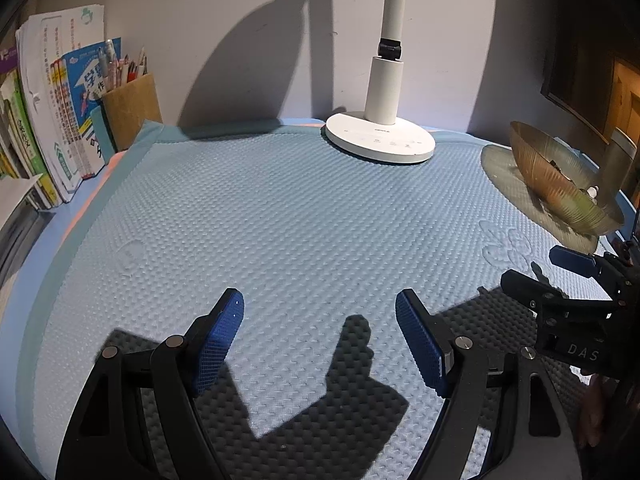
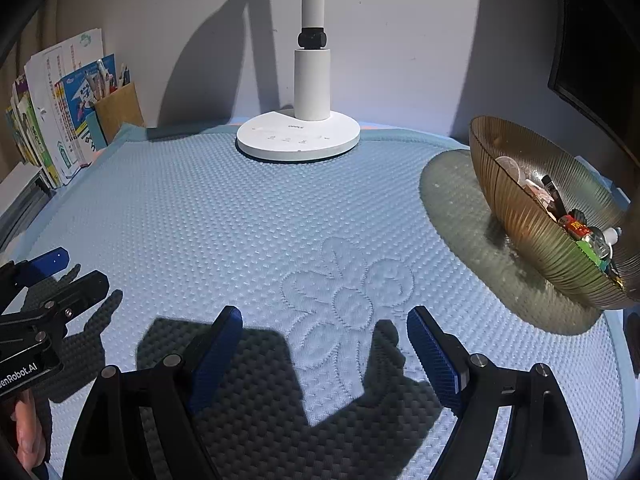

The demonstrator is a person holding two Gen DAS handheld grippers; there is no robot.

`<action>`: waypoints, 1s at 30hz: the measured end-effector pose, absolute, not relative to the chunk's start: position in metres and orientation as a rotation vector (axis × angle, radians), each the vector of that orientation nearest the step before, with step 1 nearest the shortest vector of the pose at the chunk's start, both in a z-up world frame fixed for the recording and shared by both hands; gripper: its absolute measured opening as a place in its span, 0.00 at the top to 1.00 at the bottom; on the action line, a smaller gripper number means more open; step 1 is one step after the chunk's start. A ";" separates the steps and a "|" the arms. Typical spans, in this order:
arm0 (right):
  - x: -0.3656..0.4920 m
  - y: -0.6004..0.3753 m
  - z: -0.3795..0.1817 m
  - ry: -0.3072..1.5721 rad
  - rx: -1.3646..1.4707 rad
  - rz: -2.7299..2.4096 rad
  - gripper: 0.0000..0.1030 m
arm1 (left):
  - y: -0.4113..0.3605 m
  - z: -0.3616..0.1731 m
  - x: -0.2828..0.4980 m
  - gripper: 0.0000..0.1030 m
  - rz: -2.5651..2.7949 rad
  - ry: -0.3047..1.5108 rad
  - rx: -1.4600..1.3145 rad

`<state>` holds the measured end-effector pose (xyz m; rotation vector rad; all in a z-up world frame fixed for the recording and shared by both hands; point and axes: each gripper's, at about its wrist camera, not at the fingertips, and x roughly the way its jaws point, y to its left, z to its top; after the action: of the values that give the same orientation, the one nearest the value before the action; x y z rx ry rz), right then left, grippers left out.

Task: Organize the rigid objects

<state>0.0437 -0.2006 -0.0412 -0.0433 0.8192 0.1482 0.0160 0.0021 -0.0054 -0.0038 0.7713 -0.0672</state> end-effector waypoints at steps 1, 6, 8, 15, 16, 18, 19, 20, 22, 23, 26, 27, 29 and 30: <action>0.044 -0.200 -0.041 0.823 -0.043 0.148 0.19 | 0.002 -0.006 0.016 0.25 -0.069 0.772 -0.003; 0.043 -0.196 -0.042 0.833 -0.045 0.141 0.19 | 0.001 -0.006 0.016 0.23 -0.071 0.775 0.001; 0.044 -0.196 -0.042 0.835 -0.045 0.140 0.19 | 0.001 -0.006 0.016 0.22 -0.073 0.776 -0.004; 0.044 -0.196 -0.043 0.840 -0.046 0.144 0.19 | 0.004 -0.008 0.017 0.21 -0.073 0.785 -0.023; 0.044 -0.196 -0.044 0.843 -0.047 0.144 0.19 | 0.004 -0.008 0.017 0.21 -0.073 0.785 -0.024; 0.045 -0.196 -0.044 0.843 -0.048 0.144 0.19 | 0.004 -0.008 0.017 0.21 -0.073 0.785 -0.026; 0.044 -0.196 -0.044 0.841 -0.048 0.145 0.19 | 0.003 -0.008 0.017 0.21 -0.073 0.786 -0.026; 0.045 -0.196 -0.044 0.841 -0.048 0.145 0.19 | 0.003 -0.008 0.017 0.21 -0.072 0.786 -0.026; 0.045 -0.196 -0.044 0.843 -0.048 0.145 0.19 | 0.003 -0.008 0.017 0.21 -0.071 0.788 -0.025; 0.044 -0.195 -0.044 0.844 -0.047 0.145 0.19 | 0.003 -0.009 0.017 0.21 -0.071 0.789 -0.025; 0.044 -0.195 -0.045 0.848 -0.046 0.145 0.19 | 0.003 -0.009 0.018 0.21 -0.073 0.790 -0.027; 0.044 -0.195 -0.045 0.848 -0.045 0.146 0.19 | 0.003 -0.009 0.018 0.21 -0.074 0.790 -0.028; 0.045 -0.194 -0.045 0.851 -0.045 0.147 0.19 | 0.003 -0.009 0.018 0.21 -0.075 0.792 -0.028; 0.045 -0.195 -0.045 0.851 -0.045 0.148 0.19 | 0.003 -0.009 0.018 0.21 -0.075 0.793 -0.028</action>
<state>0.0449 -0.1947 -0.0453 -0.0448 0.8511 0.1479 0.0185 0.0032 -0.0091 -0.0281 0.7934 -0.0753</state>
